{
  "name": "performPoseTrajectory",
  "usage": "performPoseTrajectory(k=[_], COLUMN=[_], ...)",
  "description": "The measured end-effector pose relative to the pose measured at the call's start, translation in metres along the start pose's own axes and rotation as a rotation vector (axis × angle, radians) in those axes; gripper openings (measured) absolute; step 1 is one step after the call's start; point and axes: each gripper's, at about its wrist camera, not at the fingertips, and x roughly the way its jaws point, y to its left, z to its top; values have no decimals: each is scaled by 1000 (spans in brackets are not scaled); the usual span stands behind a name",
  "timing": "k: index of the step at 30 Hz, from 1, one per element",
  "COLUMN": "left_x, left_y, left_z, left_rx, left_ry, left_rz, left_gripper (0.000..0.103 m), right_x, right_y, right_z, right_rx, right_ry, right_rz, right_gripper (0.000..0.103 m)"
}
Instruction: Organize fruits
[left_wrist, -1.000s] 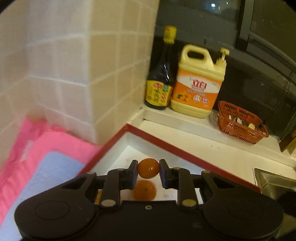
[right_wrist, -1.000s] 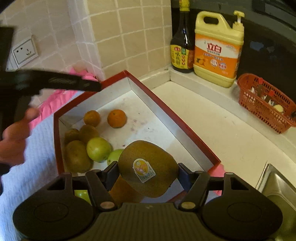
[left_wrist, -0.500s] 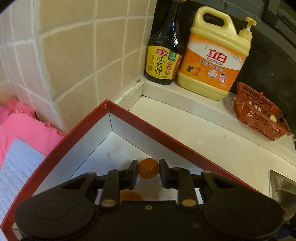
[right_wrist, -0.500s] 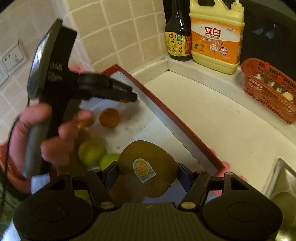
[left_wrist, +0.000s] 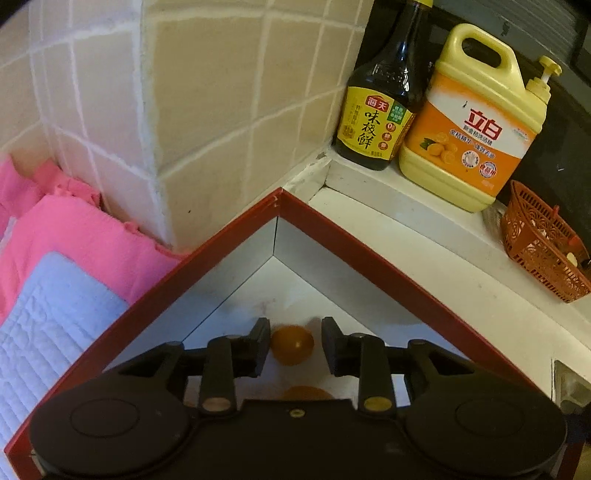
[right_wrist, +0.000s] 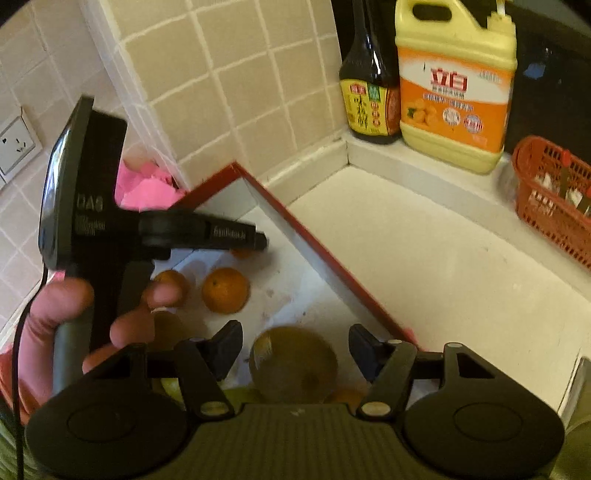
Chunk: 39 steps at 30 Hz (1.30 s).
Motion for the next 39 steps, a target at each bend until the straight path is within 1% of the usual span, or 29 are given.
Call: performPoseTrajectory(k=[1, 3, 4, 5, 6, 7, 8, 11, 14, 17, 28, 33, 39], left_x=[0, -1, -2, -5, -8, -13, -20, -43, -73, -105, -212, -254, -301], left_y=[0, 1, 3, 4, 5, 6, 7, 9, 3, -1, -8, -5, -4], left_z=[0, -1, -2, -3, -6, -9, -12, -23, -34, -43, -82, -102, -131], left_rx=[-1, -11, -17, -24, -32, -36, -32, -51, -28, -32, -70, -83, -62], left_ry=[1, 6, 8, 8, 1, -13, -27, -48, -100, -144, -276, -331, -406], left_rz=[1, -2, 1, 10, 31, 64, 76, 71, 126, 156, 200, 228, 311], left_gripper=[35, 42, 56, 76, 81, 80, 80, 80, 80, 80, 80, 81, 82], right_x=[-1, -4, -6, -9, -12, -16, -21, -34, -48, -62, -112, -136, -161], right_y=[0, -3, -5, -6, -7, -9, -10, -12, -10, -2, 36, 54, 67], right_z=[1, 0, -1, -2, -3, -4, -6, -12, -19, -28, -50, -60, -69], right_rx=[-3, 5, 13, 22, 30, 38, 45, 60, 65, 53, 1, -22, -6], right_ry=[1, 2, 2, 1, -1, -3, -4, -14, -20, -31, -91, -143, -212], right_rz=[-8, -8, -6, -4, -2, 2, 9, 17, 33, 48, 104, 94, 76], right_gripper=[66, 66, 66, 66, 66, 66, 66, 68, 70, 72, 80, 83, 88])
